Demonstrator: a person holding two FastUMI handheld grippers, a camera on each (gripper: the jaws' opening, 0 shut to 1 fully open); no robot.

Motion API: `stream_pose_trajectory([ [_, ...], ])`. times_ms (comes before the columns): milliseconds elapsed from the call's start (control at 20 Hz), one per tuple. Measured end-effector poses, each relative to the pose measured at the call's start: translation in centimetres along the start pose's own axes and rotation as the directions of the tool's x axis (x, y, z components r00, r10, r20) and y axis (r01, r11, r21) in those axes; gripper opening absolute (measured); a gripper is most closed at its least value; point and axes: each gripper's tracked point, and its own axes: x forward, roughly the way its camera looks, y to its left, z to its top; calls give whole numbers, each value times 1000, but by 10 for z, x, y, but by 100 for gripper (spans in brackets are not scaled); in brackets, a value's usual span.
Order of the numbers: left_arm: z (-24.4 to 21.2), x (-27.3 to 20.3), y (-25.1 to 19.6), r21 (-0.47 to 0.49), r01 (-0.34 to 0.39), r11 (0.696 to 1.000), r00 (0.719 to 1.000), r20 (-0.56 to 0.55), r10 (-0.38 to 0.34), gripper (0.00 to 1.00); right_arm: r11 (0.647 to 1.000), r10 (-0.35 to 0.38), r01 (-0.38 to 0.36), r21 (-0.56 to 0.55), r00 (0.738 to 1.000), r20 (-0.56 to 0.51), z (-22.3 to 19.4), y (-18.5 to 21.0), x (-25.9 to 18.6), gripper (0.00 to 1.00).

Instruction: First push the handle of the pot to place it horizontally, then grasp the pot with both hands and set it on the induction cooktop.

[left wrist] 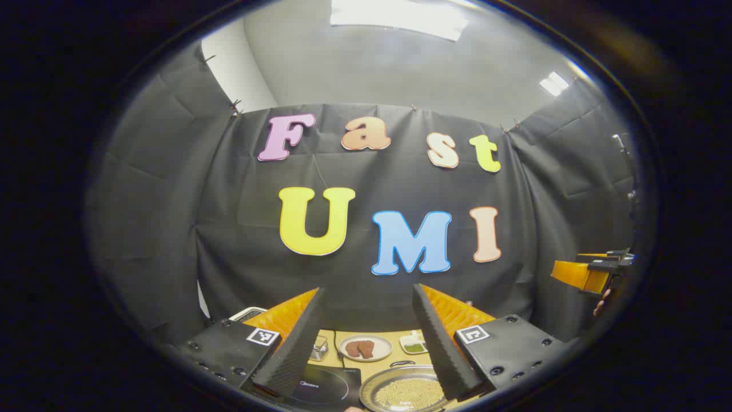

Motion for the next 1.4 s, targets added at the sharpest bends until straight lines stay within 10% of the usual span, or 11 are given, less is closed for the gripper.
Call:
stream_pose_trajectory([
  [600, -13, 16, 17, -23, 33, 999, 999, -28, -34, 97, 998, -33, 32, -46, 999, -18, -11, 11, 8, 97],
  [1250, -22, 0, 1, -12, 21, 1000, 1000, -20, -21, 99, 994, 100, -107, -19, 972, -213, -89, 30, 13, 97],
  [1400, -29, -8, 7, -1, -5, 1000, 999, -34, 5, 99, 990, 126, -139, -22, 947, -295, -115, 41, 7, 74],
])
